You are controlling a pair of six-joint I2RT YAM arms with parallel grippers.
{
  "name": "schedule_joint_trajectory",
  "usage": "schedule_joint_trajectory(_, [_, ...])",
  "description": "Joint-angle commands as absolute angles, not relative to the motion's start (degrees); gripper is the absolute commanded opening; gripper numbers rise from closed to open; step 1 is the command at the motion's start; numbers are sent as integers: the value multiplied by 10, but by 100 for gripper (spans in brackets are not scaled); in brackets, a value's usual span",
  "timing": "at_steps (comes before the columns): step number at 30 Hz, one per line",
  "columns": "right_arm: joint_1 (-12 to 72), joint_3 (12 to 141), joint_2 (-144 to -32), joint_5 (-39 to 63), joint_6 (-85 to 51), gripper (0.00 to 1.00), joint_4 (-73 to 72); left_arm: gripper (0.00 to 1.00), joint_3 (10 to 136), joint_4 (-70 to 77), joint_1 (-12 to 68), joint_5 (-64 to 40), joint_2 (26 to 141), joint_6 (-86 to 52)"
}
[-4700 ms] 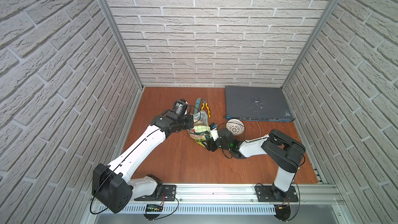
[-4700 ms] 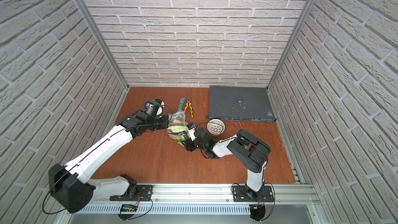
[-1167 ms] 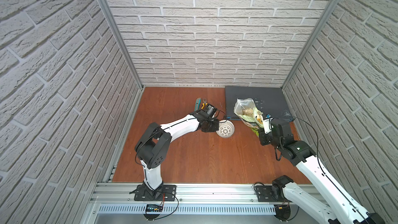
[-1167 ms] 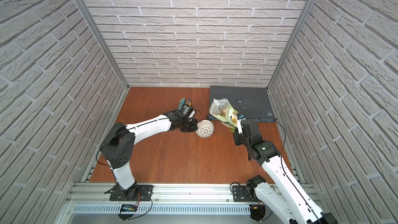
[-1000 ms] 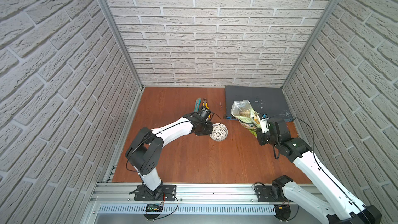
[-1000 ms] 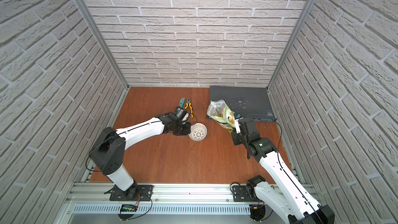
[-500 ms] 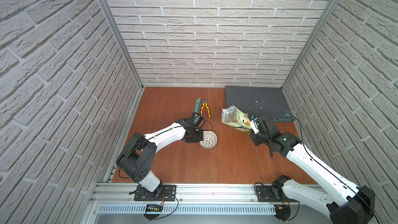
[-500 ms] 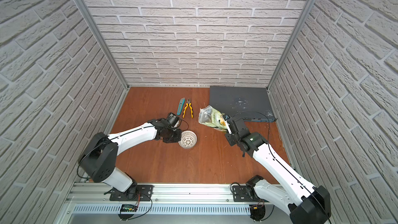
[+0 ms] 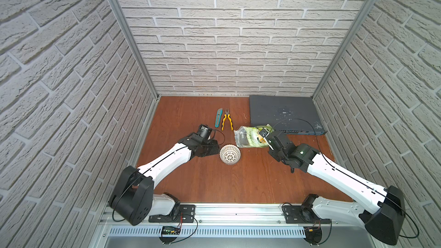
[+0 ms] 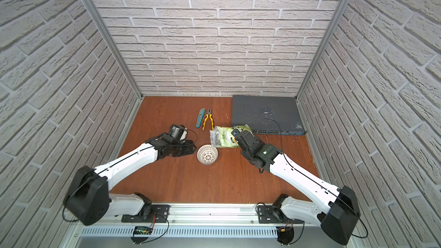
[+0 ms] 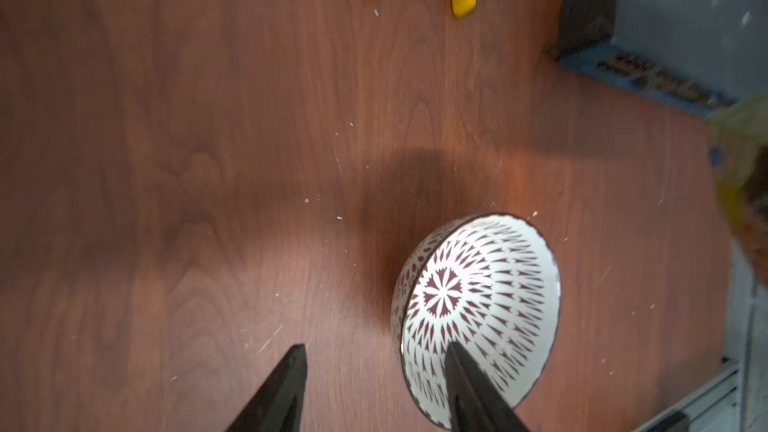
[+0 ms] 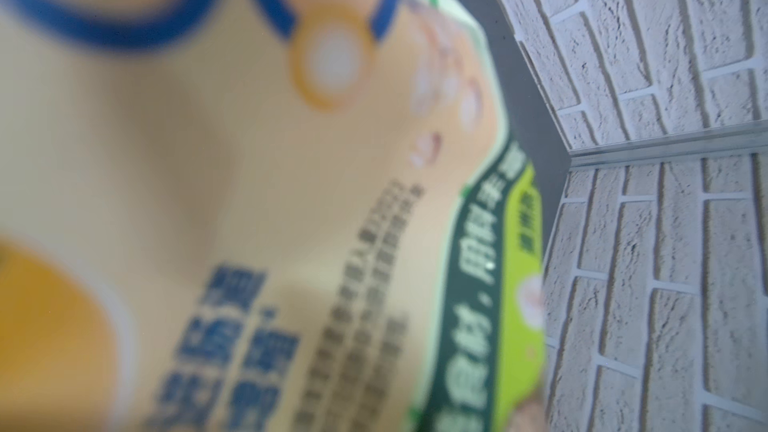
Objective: Pour the oats into the breakfast bowl
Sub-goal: Move the bowl to the center of the board, then pour the oats into the bowl.
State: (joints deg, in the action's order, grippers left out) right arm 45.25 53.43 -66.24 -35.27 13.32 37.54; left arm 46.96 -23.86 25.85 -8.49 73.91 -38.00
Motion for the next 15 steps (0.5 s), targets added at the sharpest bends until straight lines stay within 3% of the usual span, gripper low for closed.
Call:
schedule_joint_trajectory(1, [481, 582, -680, -465, 150, 4, 321, 58, 441, -208, 225, -66, 671, -395])
schedule_joint_trajectory(8, [520, 635, -763, -535, 185, 4, 344, 79, 406, -241, 151, 20, 546, -421])
schedule_joint_trajectory(15, [537, 644, -796, -579, 227, 4, 346, 91, 400, -268, 109, 32, 486, -421])
